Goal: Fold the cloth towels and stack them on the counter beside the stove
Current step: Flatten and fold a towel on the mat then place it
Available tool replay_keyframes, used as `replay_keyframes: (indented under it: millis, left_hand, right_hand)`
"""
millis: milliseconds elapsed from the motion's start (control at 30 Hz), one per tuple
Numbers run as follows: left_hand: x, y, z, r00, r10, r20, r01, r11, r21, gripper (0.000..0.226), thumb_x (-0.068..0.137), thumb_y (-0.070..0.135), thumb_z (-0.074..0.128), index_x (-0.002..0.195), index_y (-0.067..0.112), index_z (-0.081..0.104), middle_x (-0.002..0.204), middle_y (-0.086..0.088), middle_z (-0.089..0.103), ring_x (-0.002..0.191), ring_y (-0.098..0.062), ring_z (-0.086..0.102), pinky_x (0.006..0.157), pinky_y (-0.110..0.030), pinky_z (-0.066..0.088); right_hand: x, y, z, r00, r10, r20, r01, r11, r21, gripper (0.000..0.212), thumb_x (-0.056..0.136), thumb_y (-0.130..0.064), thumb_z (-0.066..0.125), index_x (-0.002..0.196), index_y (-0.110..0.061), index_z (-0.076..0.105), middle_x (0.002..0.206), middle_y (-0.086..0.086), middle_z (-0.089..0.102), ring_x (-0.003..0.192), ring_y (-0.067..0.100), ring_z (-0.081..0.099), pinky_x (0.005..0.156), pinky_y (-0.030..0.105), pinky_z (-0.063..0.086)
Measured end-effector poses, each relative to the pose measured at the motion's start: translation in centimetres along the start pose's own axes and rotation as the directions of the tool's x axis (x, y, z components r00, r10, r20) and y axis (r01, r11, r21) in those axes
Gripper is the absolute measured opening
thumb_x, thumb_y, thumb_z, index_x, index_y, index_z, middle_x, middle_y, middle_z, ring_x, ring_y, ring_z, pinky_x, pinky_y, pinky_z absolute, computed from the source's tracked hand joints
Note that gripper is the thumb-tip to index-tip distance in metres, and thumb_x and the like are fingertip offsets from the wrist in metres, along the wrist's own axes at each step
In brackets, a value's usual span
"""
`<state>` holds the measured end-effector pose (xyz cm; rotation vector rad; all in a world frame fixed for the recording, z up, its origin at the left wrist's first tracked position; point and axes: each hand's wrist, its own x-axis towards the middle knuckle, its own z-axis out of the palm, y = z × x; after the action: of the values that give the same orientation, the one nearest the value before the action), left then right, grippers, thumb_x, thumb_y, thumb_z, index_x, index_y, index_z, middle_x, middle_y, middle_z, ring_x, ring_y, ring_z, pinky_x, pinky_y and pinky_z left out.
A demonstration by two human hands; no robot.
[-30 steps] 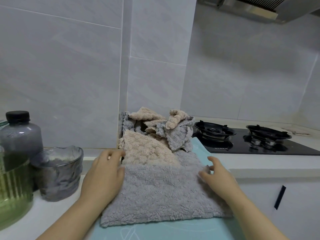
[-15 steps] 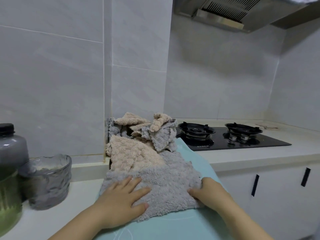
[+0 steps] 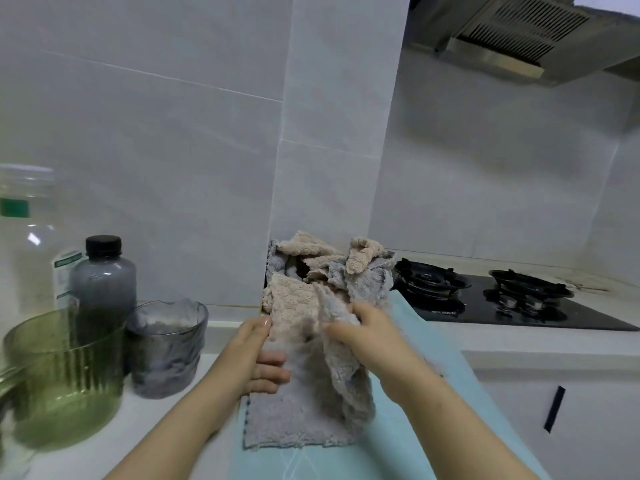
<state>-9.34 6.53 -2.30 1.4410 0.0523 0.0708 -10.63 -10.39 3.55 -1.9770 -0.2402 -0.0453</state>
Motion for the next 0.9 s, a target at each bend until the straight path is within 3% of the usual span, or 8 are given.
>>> replay_keyframes:
  millis: [100, 167, 367, 500, 633, 700, 800, 900]
  left_hand:
    - [0.1, -0.1, -0.4, 0.998, 0.024, 0.050, -0.024, 1.000, -0.001, 0.018, 0.096, 0.047, 0.037, 0.103, 0.040, 0.051, 0.104, -0.010, 0.067, 0.081, -0.026, 0.067, 0.071, -0.037, 0.057]
    - [0.4, -0.5, -0.9, 0.993, 0.109, 0.045, -0.113, 0.986, 0.121, 0.018, 0.093, 0.046, 0.044, 0.109, 0.043, 0.054, 0.120, 0.004, 0.059, 0.107, -0.017, 0.058, 0.098, -0.040, 0.046]
    - [0.1, -1.3, -1.2, 0.967, 0.254, -0.007, -0.212, 0.821, 0.529, 0.020, 0.079, 0.011, 0.066, 0.071, 0.029, 0.066, 0.075, 0.005, 0.067, 0.059, -0.005, 0.053, 0.058, -0.016, 0.041]
    - [-0.5, -0.9, -1.3, 0.963, 0.265, -0.056, -0.152, 0.700, 0.698, 0.012, 0.072, 0.014, 0.061, 0.067, 0.025, 0.059, 0.072, 0.003, 0.064, 0.060, -0.008, 0.051, 0.056, -0.021, 0.039]
    - [-1.1, -1.2, -0.9, 0.933, 0.352, -0.070, -0.115, 0.476, 0.872, 0.011, 0.076, 0.022, 0.056, 0.075, 0.030, 0.050, 0.089, 0.009, 0.048, 0.079, -0.012, 0.050, 0.061, -0.026, 0.036]
    - [-1.2, -0.9, -0.8, 0.875, 0.484, -0.006, -0.306, 0.562, 0.768, 0.019, 0.081, 0.024, 0.056, 0.088, 0.041, 0.050, 0.104, 0.015, 0.044, 0.099, -0.009, 0.048, 0.076, -0.025, 0.038]
    - [-1.1, -1.1, -0.6, 0.899, 0.339, 0.278, -0.434, 0.597, 0.674, 0.044, 0.078, 0.059, 0.042, 0.121, 0.052, 0.042, 0.142, 0.023, 0.031, 0.134, -0.001, 0.026, 0.107, -0.024, 0.023]
    - [-0.9, -2.3, -0.6, 0.951, 0.026, 0.308, -0.305, 0.235, 0.923, 0.056, 0.094, 0.056, 0.030, 0.146, 0.042, 0.015, 0.156, 0.019, 0.002, 0.144, -0.004, -0.005, 0.117, -0.037, 0.000]
  right_hand:
    - [-0.3, -0.2, 2.4, 0.979, 0.008, 0.202, -0.013, 1.000, 0.027, 0.022, 0.088, -0.032, 0.061, 0.076, -0.015, 0.055, 0.069, -0.002, 0.056, 0.055, 0.006, 0.052, 0.053, 0.018, 0.043]
    - [-0.3, 0.5, 2.8, 0.985, 0.022, 0.173, -0.039, 0.995, 0.091, 0.028, 0.089, -0.039, 0.059, 0.089, -0.011, 0.063, 0.083, 0.002, 0.065, 0.061, 0.011, 0.059, 0.059, 0.025, 0.048]
    - [-0.2, 3.5, 1.8, 0.961, -0.203, -0.189, 0.151, 0.954, -0.261, 0.010, 0.088, -0.026, 0.060, 0.078, -0.022, 0.061, 0.071, -0.010, 0.061, 0.064, 0.003, 0.052, 0.059, 0.023, 0.041]
    - [0.1, 5.9, 1.9, 0.978, -0.204, -0.047, 0.151, 0.844, -0.514, 0.022, 0.086, -0.028, 0.059, 0.108, -0.031, 0.056, 0.111, -0.015, 0.049, 0.108, 0.010, 0.046, 0.092, 0.026, 0.040]
    - [0.0, 6.8, 2.2, 0.979, -0.198, -0.044, 0.149, 0.848, -0.508, 0.032, 0.086, -0.032, 0.059, 0.117, -0.032, 0.053, 0.120, -0.016, 0.045, 0.117, 0.010, 0.043, 0.098, 0.027, 0.038]
    - [0.1, 6.6, 2.2, 0.962, -0.255, -0.095, 0.182, 0.863, -0.471, 0.036, 0.089, -0.033, 0.056, 0.124, -0.033, 0.050, 0.132, -0.014, 0.042, 0.124, 0.011, 0.038, 0.104, 0.030, 0.034]
    - [0.1, 6.3, 2.4, 0.980, -0.196, -0.028, 0.158, 0.860, -0.485, 0.043, 0.095, -0.036, 0.045, 0.138, -0.035, 0.038, 0.152, -0.009, 0.025, 0.138, 0.014, 0.024, 0.112, 0.032, 0.022]
    - [-0.1, 7.1, 2.9, 0.996, -0.050, 0.072, 0.084, 0.783, -0.617, 0.046, 0.098, -0.043, 0.033, 0.144, -0.040, 0.028, 0.158, -0.011, 0.006, 0.143, 0.017, 0.017, 0.112, 0.038, 0.018]
